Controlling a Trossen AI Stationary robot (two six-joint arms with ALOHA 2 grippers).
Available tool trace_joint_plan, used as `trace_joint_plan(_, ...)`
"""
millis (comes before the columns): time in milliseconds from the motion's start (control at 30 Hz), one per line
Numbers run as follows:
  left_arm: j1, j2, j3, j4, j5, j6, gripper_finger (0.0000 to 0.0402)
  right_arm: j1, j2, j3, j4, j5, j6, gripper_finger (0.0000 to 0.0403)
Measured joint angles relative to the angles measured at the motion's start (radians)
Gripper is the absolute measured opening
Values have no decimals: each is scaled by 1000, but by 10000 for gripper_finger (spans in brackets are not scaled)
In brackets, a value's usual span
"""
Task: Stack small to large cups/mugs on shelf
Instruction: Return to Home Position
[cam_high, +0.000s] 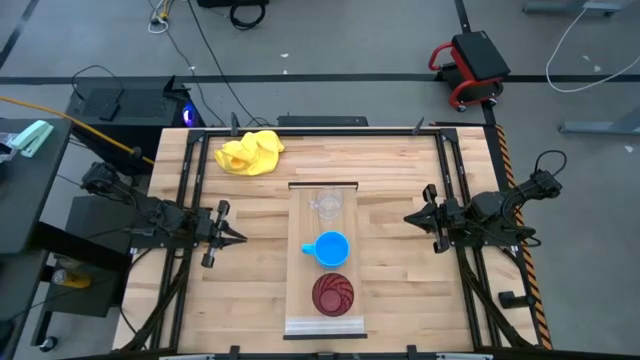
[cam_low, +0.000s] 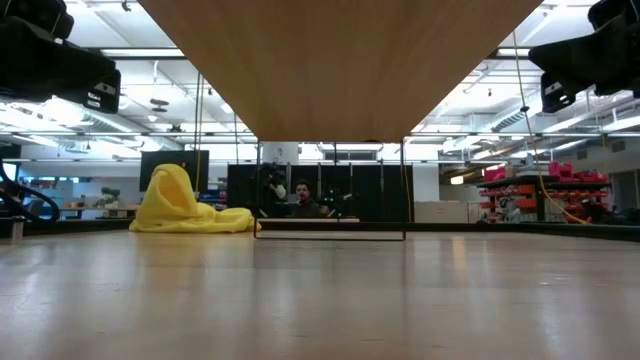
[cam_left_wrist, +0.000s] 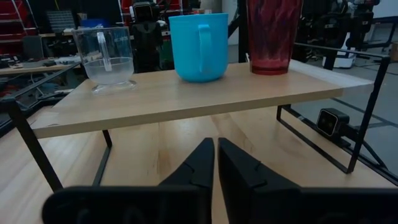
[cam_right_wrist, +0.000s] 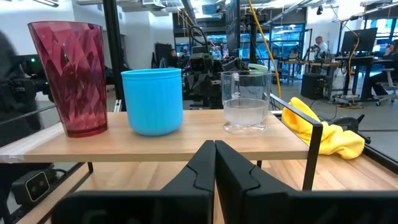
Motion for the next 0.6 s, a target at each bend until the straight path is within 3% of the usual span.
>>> trace_joint_plan(600, 0, 0, 0, 0, 0, -1, 35, 0, 0, 0, 0, 0, 0, 14)
